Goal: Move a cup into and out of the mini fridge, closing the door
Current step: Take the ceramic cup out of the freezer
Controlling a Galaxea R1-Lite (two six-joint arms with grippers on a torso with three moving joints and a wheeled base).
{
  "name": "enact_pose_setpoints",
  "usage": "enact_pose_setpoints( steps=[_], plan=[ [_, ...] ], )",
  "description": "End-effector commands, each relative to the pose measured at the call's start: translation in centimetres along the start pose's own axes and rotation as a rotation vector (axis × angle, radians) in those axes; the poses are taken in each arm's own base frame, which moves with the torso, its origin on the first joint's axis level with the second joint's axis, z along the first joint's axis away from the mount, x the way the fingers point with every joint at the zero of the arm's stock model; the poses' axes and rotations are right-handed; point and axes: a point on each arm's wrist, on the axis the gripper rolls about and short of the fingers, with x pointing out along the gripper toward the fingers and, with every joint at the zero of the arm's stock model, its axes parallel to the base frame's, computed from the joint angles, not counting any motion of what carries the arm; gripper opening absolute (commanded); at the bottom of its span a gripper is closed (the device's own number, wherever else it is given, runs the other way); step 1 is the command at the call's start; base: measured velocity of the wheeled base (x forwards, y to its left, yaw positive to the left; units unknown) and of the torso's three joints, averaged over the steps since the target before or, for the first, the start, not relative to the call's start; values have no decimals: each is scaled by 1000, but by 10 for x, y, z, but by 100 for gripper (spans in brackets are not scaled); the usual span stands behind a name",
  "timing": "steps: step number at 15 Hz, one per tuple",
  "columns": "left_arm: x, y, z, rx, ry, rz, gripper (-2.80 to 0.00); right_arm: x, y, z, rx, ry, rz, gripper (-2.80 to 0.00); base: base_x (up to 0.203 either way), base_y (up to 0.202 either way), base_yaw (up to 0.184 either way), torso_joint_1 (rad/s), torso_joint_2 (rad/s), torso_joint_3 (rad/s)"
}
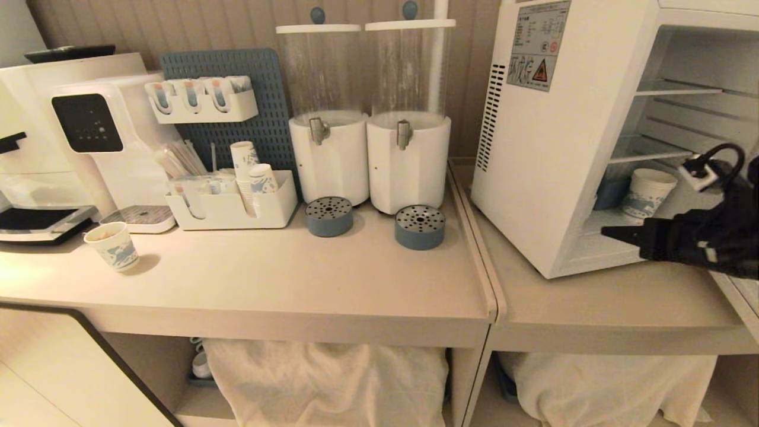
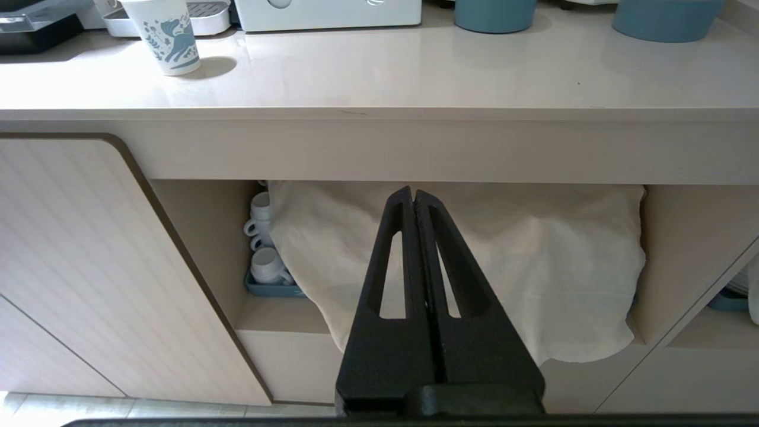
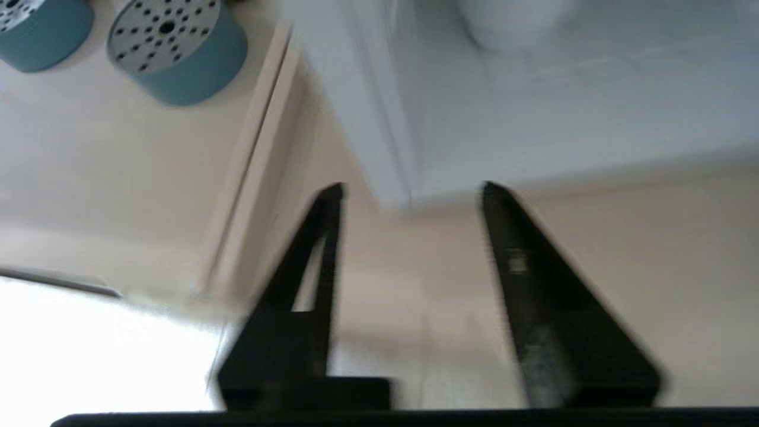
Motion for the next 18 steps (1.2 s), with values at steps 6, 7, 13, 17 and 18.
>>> enact_pose_setpoints(
  steps=[6, 7, 13, 17, 18],
  plan=[
    [0, 0, 0, 0, 0, 0, -280, 65, -68, -32, -69, -260, 301, 0, 0, 0, 0, 0, 0, 0],
    [0, 0, 0, 0, 0, 0, -280, 49, -71, -19, -56, -289, 350, 0, 0, 0, 0, 0, 0, 0],
    [0, 0, 0, -2, 0, 0, -280, 6, -72, 3, -3, -305, 466, 0, 0, 0, 0, 0, 0, 0],
    [0, 0, 0, -2, 0, 0, -280, 8, -101, -11, 8, -263, 553, 0, 0, 0, 0, 0, 0, 0],
    [0, 0, 0, -2, 0, 0, -280, 12, -107, -15, 11, -257, 567, 0, 0, 0, 0, 0, 0, 0]
  ],
)
